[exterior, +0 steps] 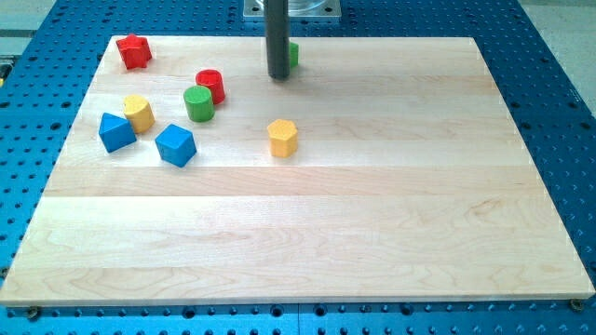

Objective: Adjust the green star at the top center of the board

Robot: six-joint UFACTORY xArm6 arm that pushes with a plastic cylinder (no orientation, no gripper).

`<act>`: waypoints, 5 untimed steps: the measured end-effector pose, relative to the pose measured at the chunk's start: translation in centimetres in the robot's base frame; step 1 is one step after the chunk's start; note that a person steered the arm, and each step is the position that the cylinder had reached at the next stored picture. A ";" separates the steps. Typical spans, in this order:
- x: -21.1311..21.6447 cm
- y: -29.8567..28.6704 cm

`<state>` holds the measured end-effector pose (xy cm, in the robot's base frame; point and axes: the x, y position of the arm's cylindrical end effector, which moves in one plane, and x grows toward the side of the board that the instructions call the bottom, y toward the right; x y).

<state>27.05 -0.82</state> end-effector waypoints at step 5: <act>-2.3 -0.2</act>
<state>24.74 -1.01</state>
